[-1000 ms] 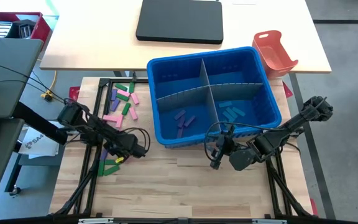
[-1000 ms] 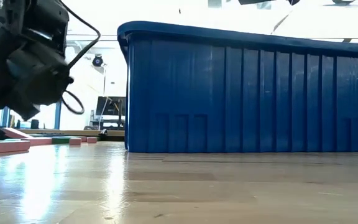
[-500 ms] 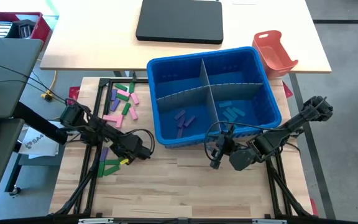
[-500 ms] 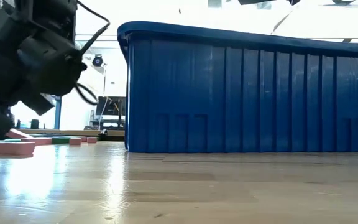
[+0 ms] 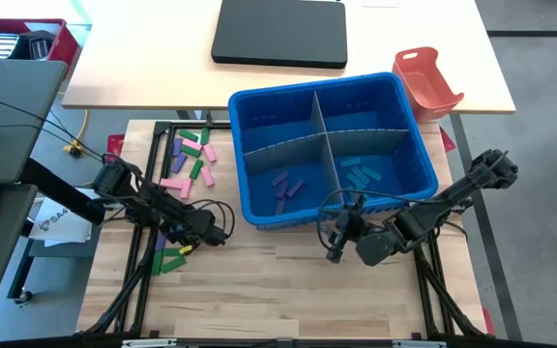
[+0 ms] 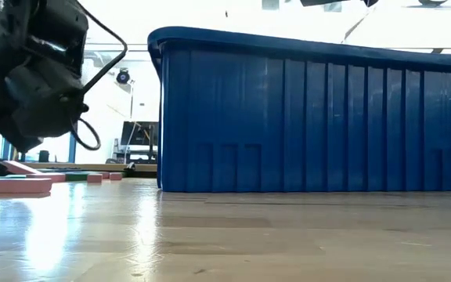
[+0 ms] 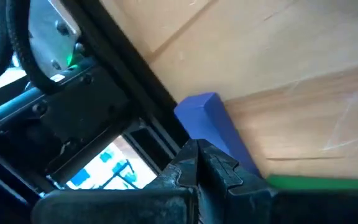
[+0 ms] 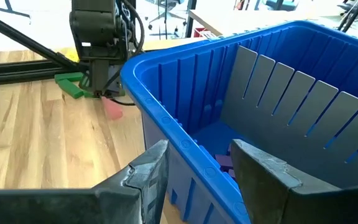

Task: Sort blocks
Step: Put the purple block into the blue bin with the other purple block

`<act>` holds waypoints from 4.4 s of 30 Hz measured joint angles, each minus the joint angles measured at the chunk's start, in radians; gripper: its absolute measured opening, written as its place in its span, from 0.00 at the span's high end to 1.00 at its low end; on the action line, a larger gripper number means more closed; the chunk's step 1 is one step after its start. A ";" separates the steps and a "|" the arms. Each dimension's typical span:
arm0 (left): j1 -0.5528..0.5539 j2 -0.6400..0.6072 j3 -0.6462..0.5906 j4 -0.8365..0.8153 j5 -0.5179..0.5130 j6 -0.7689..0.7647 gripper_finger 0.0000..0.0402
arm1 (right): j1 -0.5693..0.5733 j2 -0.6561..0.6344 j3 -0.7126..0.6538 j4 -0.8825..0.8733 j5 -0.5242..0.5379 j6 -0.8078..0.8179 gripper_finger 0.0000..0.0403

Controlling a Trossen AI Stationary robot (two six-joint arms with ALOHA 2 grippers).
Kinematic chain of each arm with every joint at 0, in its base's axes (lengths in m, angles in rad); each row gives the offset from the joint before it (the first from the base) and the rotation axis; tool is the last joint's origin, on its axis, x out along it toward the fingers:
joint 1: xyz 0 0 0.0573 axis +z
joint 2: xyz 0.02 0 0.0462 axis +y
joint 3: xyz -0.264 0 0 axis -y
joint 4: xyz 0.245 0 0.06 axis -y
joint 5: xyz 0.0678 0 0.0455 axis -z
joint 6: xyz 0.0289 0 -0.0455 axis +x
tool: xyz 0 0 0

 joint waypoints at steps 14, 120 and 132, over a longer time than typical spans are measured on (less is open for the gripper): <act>0.011 0.001 0.005 -0.003 0.016 0.010 1.00 | 0.000 0.095 0.000 0.019 -0.009 -0.007 0.58; -0.169 -0.012 0.224 0.017 -0.186 -0.216 1.00 | 0.004 0.093 0.000 0.101 -0.007 -0.105 0.58; -0.167 -0.089 0.118 -0.008 -0.052 -0.226 0.90 | 0.001 0.093 0.000 0.101 -0.012 -0.105 0.58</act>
